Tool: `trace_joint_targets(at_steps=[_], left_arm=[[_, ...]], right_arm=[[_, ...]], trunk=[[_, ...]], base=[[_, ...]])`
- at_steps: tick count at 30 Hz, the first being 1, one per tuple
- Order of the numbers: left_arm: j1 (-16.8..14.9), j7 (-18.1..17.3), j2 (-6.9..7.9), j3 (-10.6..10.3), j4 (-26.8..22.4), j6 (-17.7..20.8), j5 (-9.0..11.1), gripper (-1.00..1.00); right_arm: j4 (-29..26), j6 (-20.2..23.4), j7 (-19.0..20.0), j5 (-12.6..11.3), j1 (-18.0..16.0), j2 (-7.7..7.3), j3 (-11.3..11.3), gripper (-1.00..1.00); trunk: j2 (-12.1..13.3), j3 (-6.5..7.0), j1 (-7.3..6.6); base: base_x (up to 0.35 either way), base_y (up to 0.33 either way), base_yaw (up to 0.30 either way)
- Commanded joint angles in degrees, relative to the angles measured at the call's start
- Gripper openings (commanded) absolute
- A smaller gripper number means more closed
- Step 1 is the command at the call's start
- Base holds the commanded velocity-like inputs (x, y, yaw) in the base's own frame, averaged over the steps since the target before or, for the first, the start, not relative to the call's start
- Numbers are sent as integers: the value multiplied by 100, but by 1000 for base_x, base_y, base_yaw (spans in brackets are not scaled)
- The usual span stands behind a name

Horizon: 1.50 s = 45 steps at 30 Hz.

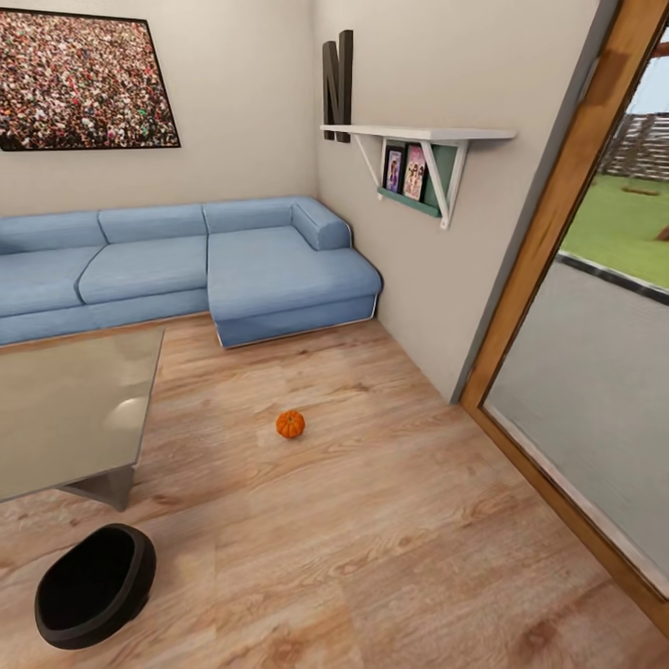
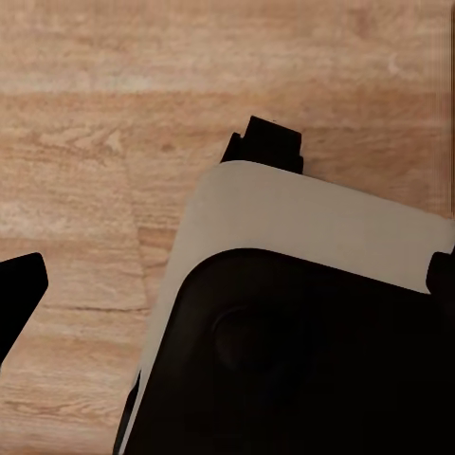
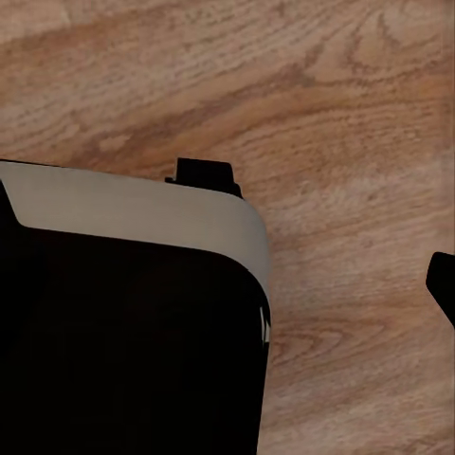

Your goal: Place each of the two pumpkins and all three candles from the living room inside a cabinet in the living room (use any cabinet), then make sure every cabinet is closed, and position the cauldron so it is next to a table in the living room.

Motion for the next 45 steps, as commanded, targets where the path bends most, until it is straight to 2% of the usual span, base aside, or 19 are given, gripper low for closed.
trace_joint_targets(at_steps=[1, 11, 45], left_arm=[[0, 0, 0, 0, 0, 0, 0, 100], [0, 0, 0, 0, 3, 0, 0, 100], [0, 0, 0, 0, 9, 5, 0, 100]], right_arm=[[0, -2, 0, 0, 0, 0, 0, 100], [0, -7, -1, 0, 0, 1, 0, 100], [-9, 0, 0, 0, 0, 10, 0, 100]], trunk=[[0, 0, 0], [0, 0, 0], [0, 0, 0]], base=[[145, 0, 0], [218, 0, 0], [325, 0, 0]])
